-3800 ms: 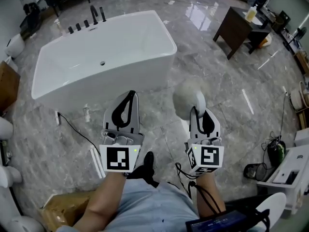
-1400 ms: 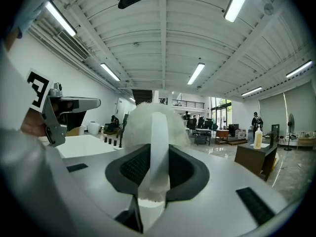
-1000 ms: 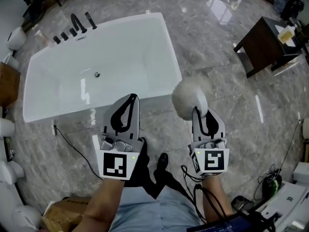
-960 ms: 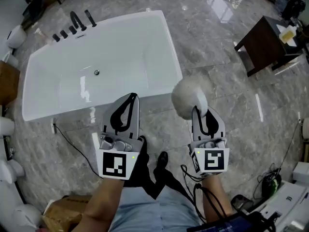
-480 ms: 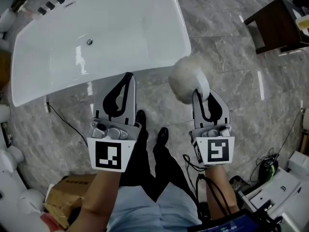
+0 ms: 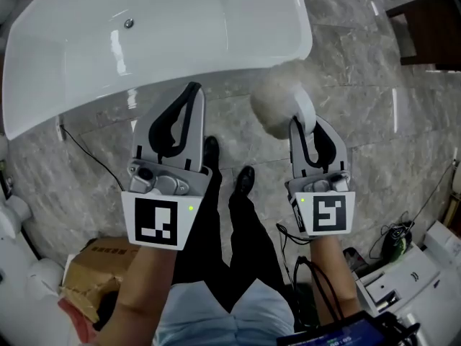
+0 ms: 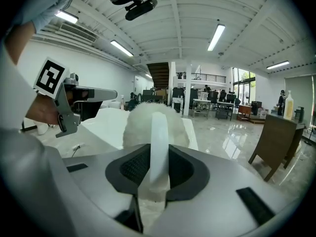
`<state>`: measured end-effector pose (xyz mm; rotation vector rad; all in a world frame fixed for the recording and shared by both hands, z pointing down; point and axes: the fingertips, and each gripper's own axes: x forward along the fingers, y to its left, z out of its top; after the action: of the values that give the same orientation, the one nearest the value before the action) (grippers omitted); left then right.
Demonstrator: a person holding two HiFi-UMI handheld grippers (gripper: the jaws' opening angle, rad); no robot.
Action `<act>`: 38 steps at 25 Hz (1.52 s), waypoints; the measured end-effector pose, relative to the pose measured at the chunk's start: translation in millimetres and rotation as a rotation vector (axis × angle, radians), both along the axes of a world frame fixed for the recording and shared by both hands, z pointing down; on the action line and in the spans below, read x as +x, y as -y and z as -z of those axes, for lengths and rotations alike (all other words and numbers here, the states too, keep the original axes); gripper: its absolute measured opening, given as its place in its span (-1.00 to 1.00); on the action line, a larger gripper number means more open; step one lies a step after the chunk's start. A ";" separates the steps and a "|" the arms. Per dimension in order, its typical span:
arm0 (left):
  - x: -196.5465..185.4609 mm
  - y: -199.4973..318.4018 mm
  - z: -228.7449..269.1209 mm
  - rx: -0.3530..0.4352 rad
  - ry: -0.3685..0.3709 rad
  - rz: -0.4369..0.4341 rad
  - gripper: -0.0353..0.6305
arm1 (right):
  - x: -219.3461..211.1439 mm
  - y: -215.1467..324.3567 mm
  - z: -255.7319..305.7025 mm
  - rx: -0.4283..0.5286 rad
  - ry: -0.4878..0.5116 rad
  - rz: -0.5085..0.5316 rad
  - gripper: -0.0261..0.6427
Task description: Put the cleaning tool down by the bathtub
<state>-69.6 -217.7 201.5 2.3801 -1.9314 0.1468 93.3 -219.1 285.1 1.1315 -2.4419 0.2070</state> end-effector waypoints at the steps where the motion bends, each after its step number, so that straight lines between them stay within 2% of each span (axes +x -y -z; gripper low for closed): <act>1: -2.5 1.4 -10.6 -0.007 -0.004 0.003 -0.84 | -2.6 0.7 -10.2 -0.006 -0.005 0.005 -0.62; 12: -21.0 14.6 -98.1 -0.025 -0.027 0.021 -0.84 | -22.9 11.2 -97.1 -0.011 -0.038 0.071 -0.62; 15: -25.4 15.7 -121.8 -0.034 -0.031 0.026 -0.84 | -26.8 17.8 -115.6 0.016 -0.030 0.076 -0.62; 20: -33.9 12.8 -165.3 -0.043 -0.016 0.019 -0.84 | -32.6 14.1 -161.7 0.016 -0.072 0.137 -0.62; 27: -43.5 5.1 -221.1 -0.063 -0.036 0.041 -0.84 | -39.3 9.4 -214.8 0.007 -0.101 0.179 -0.62; 38: -54.6 5.3 -275.0 -0.073 -0.038 0.052 -0.84 | -48.4 12.2 -282.4 -0.012 -0.168 0.279 -0.62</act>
<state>-124.2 -223.0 476.5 2.2683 -1.9348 0.1641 45.0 -231.3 567.6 0.7574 -2.4091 0.0378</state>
